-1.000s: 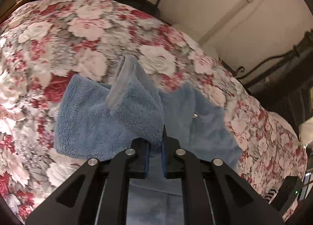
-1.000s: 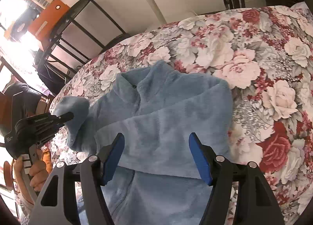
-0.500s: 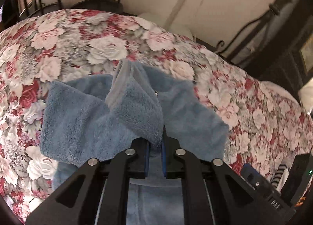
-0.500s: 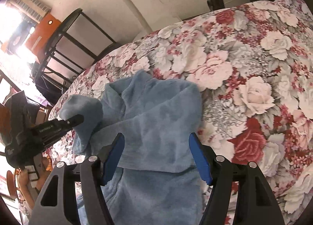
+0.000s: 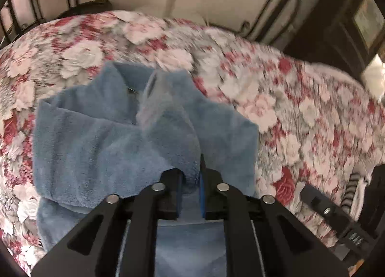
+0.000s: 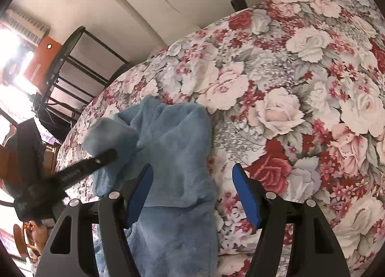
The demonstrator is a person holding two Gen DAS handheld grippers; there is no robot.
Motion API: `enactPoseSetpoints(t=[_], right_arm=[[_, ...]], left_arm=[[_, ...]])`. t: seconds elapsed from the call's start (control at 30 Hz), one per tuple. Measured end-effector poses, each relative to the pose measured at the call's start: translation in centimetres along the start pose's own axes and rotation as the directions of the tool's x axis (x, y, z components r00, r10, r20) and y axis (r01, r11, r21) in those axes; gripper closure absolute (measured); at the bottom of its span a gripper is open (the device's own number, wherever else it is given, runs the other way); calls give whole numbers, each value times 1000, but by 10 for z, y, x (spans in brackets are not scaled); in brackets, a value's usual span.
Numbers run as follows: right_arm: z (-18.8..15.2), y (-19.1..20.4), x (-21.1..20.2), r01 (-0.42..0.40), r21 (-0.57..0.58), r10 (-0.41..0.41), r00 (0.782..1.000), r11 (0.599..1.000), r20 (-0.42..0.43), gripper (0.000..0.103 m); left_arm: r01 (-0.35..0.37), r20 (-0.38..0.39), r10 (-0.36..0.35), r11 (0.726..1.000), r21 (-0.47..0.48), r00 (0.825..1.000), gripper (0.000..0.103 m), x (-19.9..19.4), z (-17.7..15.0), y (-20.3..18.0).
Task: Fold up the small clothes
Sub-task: 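Fold the gripped sleeve with the left tool across the jacket front, then release the sleeve from the left tool and lift it away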
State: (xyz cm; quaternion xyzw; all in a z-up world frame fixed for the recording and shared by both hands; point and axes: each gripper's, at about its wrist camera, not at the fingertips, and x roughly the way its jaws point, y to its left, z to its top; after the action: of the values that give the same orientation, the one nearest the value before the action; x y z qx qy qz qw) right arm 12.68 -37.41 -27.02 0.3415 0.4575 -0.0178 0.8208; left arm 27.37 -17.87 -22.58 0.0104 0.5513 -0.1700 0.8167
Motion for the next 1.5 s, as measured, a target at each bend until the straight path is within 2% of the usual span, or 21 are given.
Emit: enactPoseSetpoints(t=[0.03,0.1,0.13,0.27,0.33,0.43,0.53,0.63,0.77,0.87,0.9,1.07,1.13,1.17,1.2,1.23,1.27,1.33,1.4,1.5], right_arm=[[0,-2,0,0,7,0,1000,1000,-2,34],[1,-7,0,-8,30,8,1000,1000,-5,34],[1,-8,1,-15,43,16,1000,999,-5,34],[4,-6,2,-32,61,32,999,998,-2,34],[5,-2,3,-39,64,39,999,997,1,34],[9,8,8,-69,74,69,998,995,1,34],[11,19,21,-107,82,108,994,991,-16,34],[9,25,41,-110,87,115,992,990,-51,35],[4,19,67,-118,159,135,986,980,-100,35],[1,21,82,-134,180,157,980,975,-121,45],[0,23,86,-131,175,154,980,976,-127,46],[-6,27,110,-77,162,104,980,984,-167,47],[-6,28,111,-62,146,85,984,987,-159,72],[-6,30,110,-65,135,86,985,989,-153,93],[-5,32,106,-69,124,86,987,990,-135,93],[-4,33,103,-65,114,79,989,991,-122,93],[-3,35,100,-43,85,52,992,995,-112,93],[-5,28,111,24,44,-17,988,999,-154,92],[-9,15,120,27,86,-11,983,996,-183,93],[-3,23,104,25,97,-12,991,995,-133,87]], left_arm=[[-21,-28,21,1000,17,999,66,11,-4,-6],[-64,-64,67,997,42,996,42,24,-12,-12],[-82,-84,88,994,65,993,38,31,-17,-17],[-82,-109,98,986,143,989,34,35,-27,-31],[-74,-83,88,985,159,993,23,25,-25,-34],[-88,-2,90,987,137,996,13,-2,-18,-21],[-118,38,116,991,58,992,10,-18,-6,9],[-154,21,155,988,-34,988,10,-20,3,47],[-207,-25,206,961,-182,978,10,-13,10,113],[-237,-70,227,941,-242,971,10,-4,9,149],[-245,-79,233,936,-253,969,10,-1,7,158],[-313,-120,293,926,-210,949,10,11,-2,177],[-367,-157,343,916,-160,926,10,21,-6,181],[-411,-181,387,903,-124,904,10,28,-9,184],[-448,-201,424,889,-93,883,9,35,-12,189],[-450,-213,426,889,-82,879,8,41,-16,194],[-442,-219,416,893,-82,883,7,43,-18,197],[-434,-221,408,897,-84,886,5,43,-22,201],[-429,-214,406,900,-75,889,5,40,-23,203],[-408,-168,388,907,-106,906,5,22,-22,207]])
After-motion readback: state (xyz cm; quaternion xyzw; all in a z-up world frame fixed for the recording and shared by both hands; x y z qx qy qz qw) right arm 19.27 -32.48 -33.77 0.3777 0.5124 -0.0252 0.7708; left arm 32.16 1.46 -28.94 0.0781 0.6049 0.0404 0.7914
